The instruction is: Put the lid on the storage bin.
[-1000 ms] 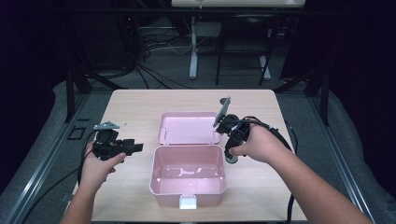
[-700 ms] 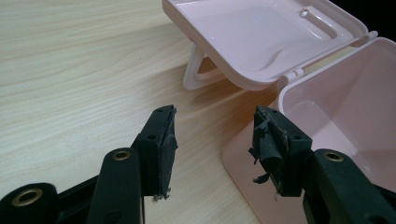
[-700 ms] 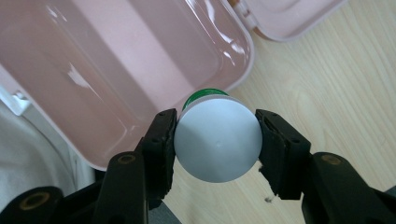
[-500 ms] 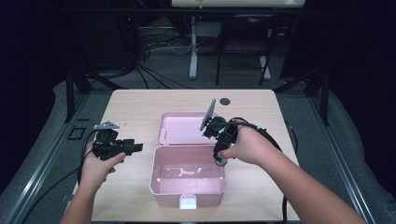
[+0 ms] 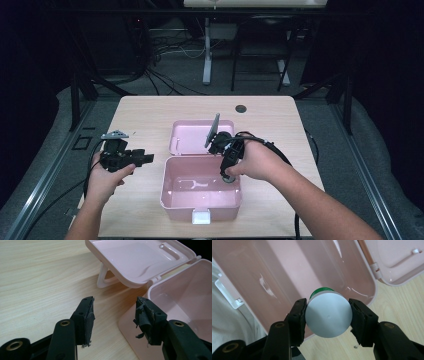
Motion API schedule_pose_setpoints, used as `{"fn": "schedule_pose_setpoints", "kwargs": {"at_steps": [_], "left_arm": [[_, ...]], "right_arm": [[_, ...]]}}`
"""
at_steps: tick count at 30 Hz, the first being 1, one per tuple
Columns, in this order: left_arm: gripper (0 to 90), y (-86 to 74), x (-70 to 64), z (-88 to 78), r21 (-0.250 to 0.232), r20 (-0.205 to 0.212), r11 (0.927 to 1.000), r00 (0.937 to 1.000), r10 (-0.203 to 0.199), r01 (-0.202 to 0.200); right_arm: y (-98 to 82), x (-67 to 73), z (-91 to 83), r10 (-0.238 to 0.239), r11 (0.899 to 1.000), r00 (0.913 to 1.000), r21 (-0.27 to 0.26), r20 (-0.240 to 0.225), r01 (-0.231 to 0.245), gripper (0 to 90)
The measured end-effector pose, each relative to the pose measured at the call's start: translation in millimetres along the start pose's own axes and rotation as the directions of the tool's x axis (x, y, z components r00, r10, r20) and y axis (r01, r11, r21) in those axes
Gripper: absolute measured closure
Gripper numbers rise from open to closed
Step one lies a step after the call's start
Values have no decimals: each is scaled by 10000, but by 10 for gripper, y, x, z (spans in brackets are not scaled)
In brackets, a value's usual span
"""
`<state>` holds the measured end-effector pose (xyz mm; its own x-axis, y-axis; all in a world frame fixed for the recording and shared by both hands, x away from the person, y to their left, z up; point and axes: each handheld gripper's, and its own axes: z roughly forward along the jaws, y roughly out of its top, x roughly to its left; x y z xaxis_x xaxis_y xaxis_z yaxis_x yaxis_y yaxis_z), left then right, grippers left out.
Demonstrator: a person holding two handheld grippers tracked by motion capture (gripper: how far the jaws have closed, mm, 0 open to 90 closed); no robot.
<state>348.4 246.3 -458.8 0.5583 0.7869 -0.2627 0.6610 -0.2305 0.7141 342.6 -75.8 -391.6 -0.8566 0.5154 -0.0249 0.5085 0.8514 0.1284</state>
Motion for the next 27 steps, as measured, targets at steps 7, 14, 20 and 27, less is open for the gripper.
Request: {"fn": "schedule_pose_setpoints", "kwargs": {"at_steps": [7, 14, 20, 27], "left_arm": [[492, 10, -69, 26, 64, 199, 9998, 9997, 170, -172], [490, 12, -145, 67, 186, 333, 9993, 9989, 316, -323], [489, 15, -198, 88, 212, 417, 9988, 9982, 430, -439], [489, 14, -219, 107, 297, 422, 9979, 9975, 564, -577]], "right_arm": [[-3, 27, 67, -132, 9999, 9999, -54, -73, 131, 504], [-1, 48, 110, -205, 9997, 9997, -99, -146, 204, 504], [-7, 54, 156, -271, 9996, 9995, -91, -156, 269, 504], [-14, 50, 239, -515, 9987, 9986, 1, -150, 515, 504]]}}
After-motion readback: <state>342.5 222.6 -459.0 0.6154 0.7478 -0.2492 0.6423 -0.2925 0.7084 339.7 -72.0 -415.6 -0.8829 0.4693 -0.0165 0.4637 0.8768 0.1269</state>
